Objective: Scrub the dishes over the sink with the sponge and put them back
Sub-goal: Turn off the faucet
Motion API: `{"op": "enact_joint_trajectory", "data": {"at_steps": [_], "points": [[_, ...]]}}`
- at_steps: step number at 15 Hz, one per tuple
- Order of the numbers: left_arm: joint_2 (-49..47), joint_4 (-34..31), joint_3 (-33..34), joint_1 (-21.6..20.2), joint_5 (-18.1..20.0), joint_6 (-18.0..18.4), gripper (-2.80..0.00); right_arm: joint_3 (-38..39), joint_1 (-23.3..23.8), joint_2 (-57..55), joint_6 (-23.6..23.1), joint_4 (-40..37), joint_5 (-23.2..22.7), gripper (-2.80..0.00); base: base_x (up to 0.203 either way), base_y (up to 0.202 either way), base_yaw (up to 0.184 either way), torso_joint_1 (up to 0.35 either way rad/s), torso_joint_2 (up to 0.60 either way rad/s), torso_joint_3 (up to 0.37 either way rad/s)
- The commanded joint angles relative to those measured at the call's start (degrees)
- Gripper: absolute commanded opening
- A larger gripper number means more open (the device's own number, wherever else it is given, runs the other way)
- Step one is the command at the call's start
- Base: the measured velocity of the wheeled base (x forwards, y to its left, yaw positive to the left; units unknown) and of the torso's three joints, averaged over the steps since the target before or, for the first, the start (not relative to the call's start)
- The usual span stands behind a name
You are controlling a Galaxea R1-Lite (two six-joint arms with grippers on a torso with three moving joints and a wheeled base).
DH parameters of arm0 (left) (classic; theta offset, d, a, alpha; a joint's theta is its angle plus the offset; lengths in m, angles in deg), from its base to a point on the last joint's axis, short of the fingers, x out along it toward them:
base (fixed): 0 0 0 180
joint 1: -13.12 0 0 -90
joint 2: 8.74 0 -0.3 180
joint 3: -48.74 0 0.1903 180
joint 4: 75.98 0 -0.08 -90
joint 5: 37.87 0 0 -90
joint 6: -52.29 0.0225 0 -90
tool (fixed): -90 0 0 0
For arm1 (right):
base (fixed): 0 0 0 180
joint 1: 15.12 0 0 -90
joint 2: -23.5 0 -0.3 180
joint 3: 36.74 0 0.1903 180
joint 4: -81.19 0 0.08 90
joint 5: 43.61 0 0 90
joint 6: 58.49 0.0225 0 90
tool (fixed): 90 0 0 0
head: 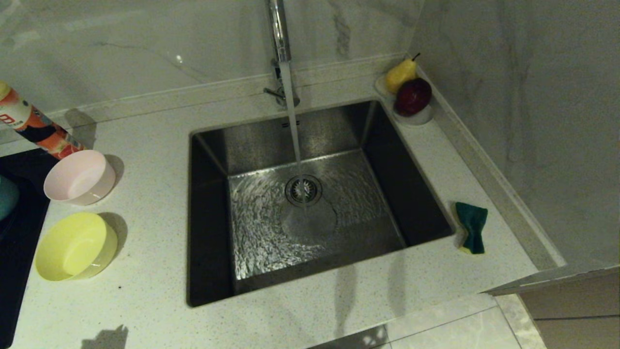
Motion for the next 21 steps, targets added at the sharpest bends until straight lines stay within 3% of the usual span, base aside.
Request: {"op": "enact_joint_trajectory", "data": {"at_steps": [1, 17, 19, 21], "points": [[0.10, 0.07, 2.29, 0.00, 0.02, 0.00, -2.80, 0.01, 0.00, -0.13, -0.02, -0.09, -0.02, -2.80, 0.000, 0.000, 0.000, 0.000, 0.00, 0.000], [0.10, -0.20, 2.29, 0.00, -0.29, 0.77, -2.80, 0.01, 0.00, -0.13, -0.02, -0.09, -0.02, -2.80, 0.000, 0.000, 0.000, 0.000, 0.00, 0.000], [0.09, -0.80, -0.78, 0.00, -1.52, -0.70, -2.80, 0.01, 0.00, -0.11, -0.02, -0.09, -0.02, -2.80, 0.000, 0.000, 0.000, 0.000, 0.00, 0.000], [-2.55, -4.16, -11.12, 0.00, -1.45, -1.17, -2.80, 0.01, 0.00, -0.13, -0.02, -0.09, -0.02, -2.80, 0.000, 0.000, 0.000, 0.000, 0.00, 0.000]]}}
